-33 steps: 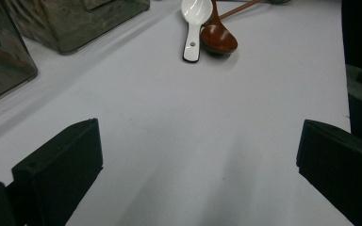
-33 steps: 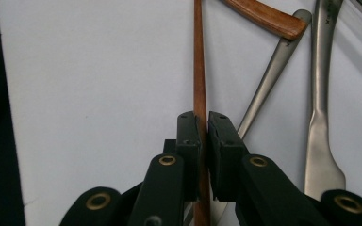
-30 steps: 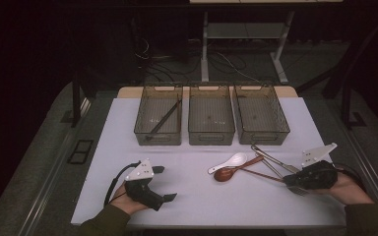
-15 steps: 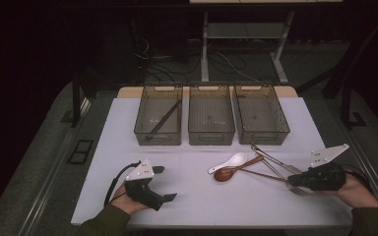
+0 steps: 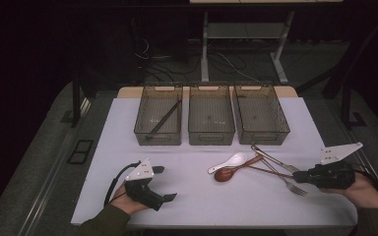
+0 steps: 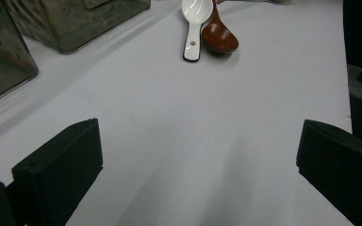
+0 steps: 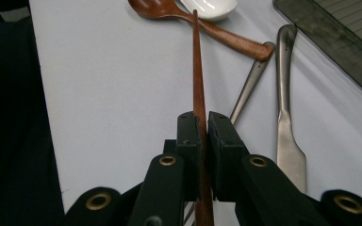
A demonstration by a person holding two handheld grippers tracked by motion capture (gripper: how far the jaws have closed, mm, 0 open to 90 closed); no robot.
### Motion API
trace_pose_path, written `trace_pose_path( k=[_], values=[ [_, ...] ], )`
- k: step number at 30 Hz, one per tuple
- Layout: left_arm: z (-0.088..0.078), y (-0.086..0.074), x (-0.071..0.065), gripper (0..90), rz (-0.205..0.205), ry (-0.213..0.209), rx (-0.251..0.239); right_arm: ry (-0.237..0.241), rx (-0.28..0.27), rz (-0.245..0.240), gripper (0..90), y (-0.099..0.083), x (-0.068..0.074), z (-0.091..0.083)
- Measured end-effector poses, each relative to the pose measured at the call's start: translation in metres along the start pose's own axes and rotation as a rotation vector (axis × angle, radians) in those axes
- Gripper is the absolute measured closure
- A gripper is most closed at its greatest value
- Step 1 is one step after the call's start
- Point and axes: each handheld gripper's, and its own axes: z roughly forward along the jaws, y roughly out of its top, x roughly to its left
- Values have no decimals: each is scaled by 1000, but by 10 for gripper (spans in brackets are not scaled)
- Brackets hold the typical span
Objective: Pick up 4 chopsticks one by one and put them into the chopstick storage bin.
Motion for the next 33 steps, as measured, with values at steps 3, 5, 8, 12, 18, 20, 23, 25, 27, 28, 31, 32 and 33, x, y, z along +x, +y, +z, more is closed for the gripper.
trace_pose_path(
  k=[3,5,8,12,18,20,23,25,27,28,31,32,33],
  values=[
    [0,0,0,6,0,0,2,-5,-16,-1,838,1,0,-2],
    [0,0,0,6,-1,1,1,-12,-29,-2,838,4,0,-2],
    [0,0,0,6,-2,1,4,-11,-47,-2,838,9,0,1],
    [1,0,0,6,-2,1,4,-22,-65,0,838,18,-1,7],
    [0,0,0,6,-2,0,3,-22,-79,-5,838,34,1,18],
    [0,0,0,6,-2,0,3,-22,-82,-4,838,40,1,23],
    [1,0,0,6,-1,-1,3,-14,-88,-7,838,48,3,29],
    [1,0,0,6,3,-2,6,-13,-82,-10,838,52,4,34],
    [1,0,0,6,2,-2,6,-8,-82,-13,838,56,6,38],
    [1,0,0,6,2,-2,6,-8,-89,-12,838,58,7,40],
    [1,0,0,6,-1,-2,4,-10,-104,-7,838,64,9,45],
    [1,0,0,6,-1,-2,4,-8,-111,-4,838,66,9,47],
    [1,0,0,6,-1,-2,4,-8,-118,1,838,69,10,49]
  ],
)
